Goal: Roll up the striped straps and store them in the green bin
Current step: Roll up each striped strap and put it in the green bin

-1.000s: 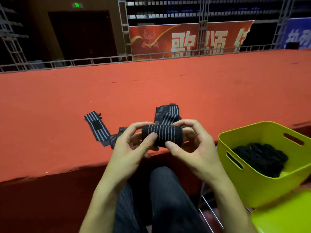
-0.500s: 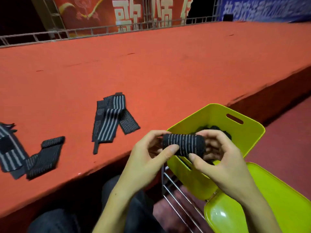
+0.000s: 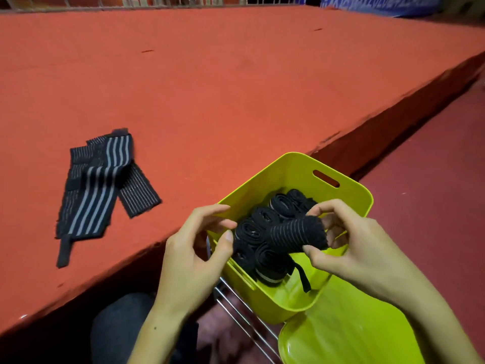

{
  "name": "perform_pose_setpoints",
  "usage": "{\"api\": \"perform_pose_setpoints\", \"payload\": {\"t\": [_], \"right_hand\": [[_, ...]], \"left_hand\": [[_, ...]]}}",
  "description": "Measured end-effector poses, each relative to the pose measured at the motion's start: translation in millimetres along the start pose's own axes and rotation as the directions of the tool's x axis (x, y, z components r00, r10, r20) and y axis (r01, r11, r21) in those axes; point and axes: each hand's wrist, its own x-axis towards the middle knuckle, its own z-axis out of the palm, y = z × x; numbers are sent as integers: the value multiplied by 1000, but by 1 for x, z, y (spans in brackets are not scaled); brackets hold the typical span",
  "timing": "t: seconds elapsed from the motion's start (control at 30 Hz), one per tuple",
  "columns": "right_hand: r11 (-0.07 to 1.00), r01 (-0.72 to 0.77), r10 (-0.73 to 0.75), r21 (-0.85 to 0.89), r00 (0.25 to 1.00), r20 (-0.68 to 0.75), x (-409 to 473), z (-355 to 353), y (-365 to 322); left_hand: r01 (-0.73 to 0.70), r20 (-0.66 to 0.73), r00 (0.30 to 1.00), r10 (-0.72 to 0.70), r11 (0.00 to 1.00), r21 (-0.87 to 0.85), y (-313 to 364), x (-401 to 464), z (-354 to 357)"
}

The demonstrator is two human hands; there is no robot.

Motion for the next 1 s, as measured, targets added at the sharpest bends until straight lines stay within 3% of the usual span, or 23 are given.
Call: {"api": "perform_pose_setpoints", "payload": {"t": [0.23, 0.47, 0.6, 1.0], "right_hand": [[906, 183, -21, -381, 920, 392, 28, 14, -18], [833, 318, 22, -454, 799, 601, 47, 37, -24], [780, 394, 41, -487, 743, 668, 58, 56, -29], [606, 552, 69, -572, 680, 730, 76, 97, -37]], "left_hand": [[-41, 16, 999, 41, 998, -46, -9, 4, 0], [-69, 9, 998, 70, 996, -56, -12, 2, -5], [-65, 4, 998, 65, 996, -56, -13, -1, -8], [-47, 41, 998, 49, 998, -46, -22, -10, -15]]}}
